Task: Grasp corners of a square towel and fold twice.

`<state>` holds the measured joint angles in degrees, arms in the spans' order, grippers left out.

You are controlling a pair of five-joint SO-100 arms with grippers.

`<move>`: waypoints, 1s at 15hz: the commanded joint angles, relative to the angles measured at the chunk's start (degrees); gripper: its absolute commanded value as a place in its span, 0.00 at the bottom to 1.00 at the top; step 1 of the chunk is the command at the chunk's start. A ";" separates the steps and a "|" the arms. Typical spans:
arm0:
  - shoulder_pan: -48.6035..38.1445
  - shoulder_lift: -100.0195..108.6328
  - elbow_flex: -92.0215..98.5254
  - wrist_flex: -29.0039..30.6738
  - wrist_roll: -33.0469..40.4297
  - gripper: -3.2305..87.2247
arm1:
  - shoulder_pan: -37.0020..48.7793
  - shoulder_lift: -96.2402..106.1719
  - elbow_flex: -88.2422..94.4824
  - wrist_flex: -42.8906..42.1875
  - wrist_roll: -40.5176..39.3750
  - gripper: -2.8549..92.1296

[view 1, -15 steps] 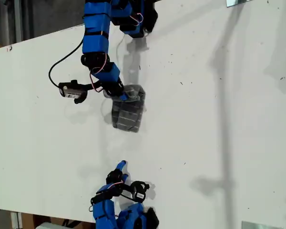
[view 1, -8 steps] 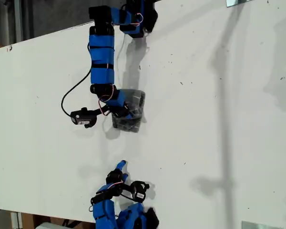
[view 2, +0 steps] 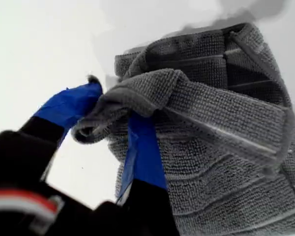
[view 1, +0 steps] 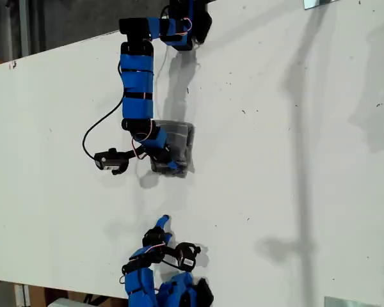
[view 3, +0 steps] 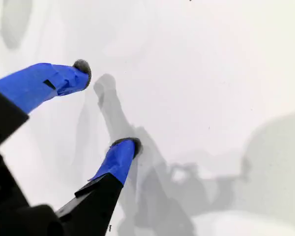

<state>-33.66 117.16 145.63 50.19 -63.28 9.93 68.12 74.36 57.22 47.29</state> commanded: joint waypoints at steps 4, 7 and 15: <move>0.18 2.37 0.09 -0.35 -0.44 0.34 | 2.72 9.05 -0.35 0.97 -0.62 0.33; 0.09 2.55 0.26 -0.44 -0.44 0.34 | 4.75 21.01 11.34 1.76 0.18 0.32; 0.09 2.81 0.44 -0.62 -0.44 0.34 | -11.87 81.83 69.26 1.67 31.64 0.31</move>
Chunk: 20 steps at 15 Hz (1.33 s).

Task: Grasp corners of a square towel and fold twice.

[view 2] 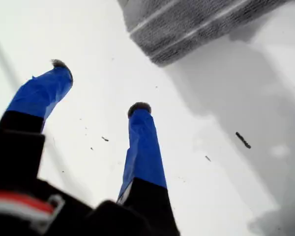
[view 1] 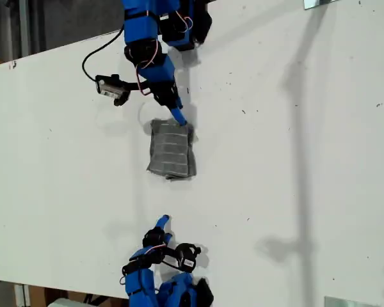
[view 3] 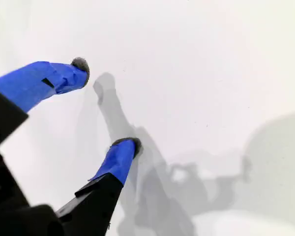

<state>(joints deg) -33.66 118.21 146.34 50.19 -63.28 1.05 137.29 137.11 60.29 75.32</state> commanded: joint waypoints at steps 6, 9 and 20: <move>0.35 3.52 0.70 -0.44 -0.70 0.34 | -8.35 47.64 23.38 10.46 11.25 0.31; 2.29 30.41 15.21 0.18 -1.58 0.36 | -11.87 50.63 26.46 15.47 16.26 0.35; 24.79 80.86 32.08 25.14 -23.99 0.29 | -12.66 50.80 28.74 21.88 8.61 0.28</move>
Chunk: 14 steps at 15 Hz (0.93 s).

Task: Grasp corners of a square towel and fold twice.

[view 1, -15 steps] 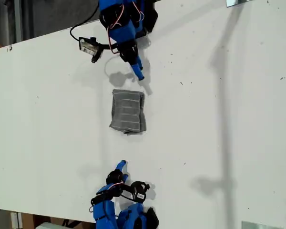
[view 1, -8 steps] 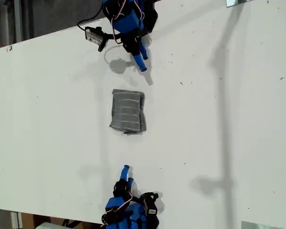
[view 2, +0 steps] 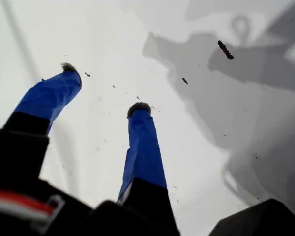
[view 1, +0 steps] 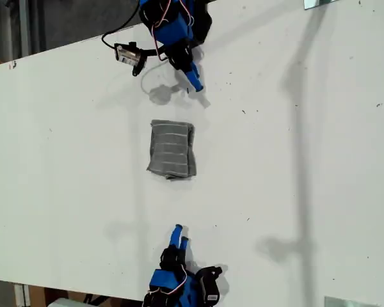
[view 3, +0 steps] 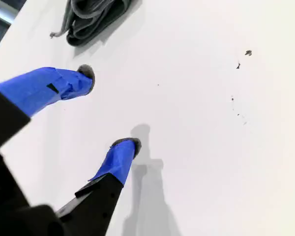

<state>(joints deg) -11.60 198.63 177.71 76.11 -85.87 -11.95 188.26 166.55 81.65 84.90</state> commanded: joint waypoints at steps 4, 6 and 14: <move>5.71 0.44 0.97 -1.58 27.77 0.25 | 0.35 -0.18 -0.70 0.53 -0.88 0.27; 5.54 0.44 0.97 -1.41 27.07 0.25 | 0.35 -0.18 -0.70 0.53 -0.88 0.27; 5.54 0.44 0.97 -1.41 26.98 0.23 | 0.35 -0.18 -0.70 0.53 -0.88 0.27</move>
